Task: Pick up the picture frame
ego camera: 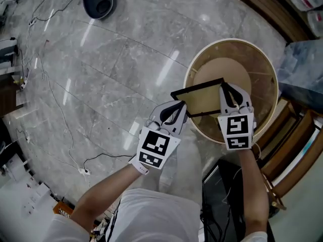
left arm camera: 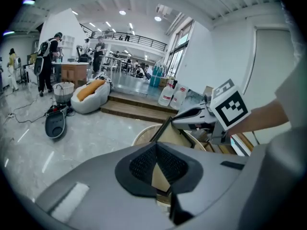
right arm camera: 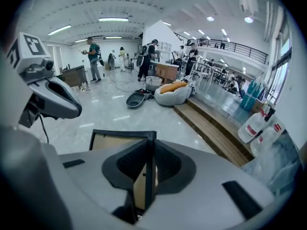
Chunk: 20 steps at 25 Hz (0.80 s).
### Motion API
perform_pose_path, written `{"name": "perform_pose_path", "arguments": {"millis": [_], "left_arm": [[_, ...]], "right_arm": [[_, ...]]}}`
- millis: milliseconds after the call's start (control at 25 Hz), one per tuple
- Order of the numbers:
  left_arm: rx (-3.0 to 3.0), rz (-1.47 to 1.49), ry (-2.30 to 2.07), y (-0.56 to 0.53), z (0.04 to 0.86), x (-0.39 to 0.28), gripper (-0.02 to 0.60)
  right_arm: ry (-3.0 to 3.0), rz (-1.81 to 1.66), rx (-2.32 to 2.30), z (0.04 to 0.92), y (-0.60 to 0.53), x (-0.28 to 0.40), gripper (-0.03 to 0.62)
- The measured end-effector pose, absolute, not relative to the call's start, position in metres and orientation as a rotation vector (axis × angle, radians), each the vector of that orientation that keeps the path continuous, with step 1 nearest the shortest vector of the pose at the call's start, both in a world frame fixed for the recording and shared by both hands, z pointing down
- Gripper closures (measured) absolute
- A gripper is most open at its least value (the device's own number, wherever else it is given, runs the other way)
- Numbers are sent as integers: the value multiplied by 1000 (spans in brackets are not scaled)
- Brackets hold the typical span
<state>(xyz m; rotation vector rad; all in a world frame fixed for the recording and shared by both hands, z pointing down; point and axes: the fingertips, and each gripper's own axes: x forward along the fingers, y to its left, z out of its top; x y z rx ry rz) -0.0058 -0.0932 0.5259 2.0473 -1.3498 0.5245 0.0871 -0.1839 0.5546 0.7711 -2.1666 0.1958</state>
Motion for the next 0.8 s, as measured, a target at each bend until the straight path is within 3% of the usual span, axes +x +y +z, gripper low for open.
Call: {"name": "perform_pose_path", "arguments": {"millis": [440, 800], "left_arm": [[2191, 423, -1386, -63, 355, -19, 578], [2317, 307, -1383, -47, 255, -14, 578]], "right_arm": [[-2253, 110, 1105, 356, -138, 107, 557], [-2244, 72, 1476, 246, -99, 142, 557]]}}
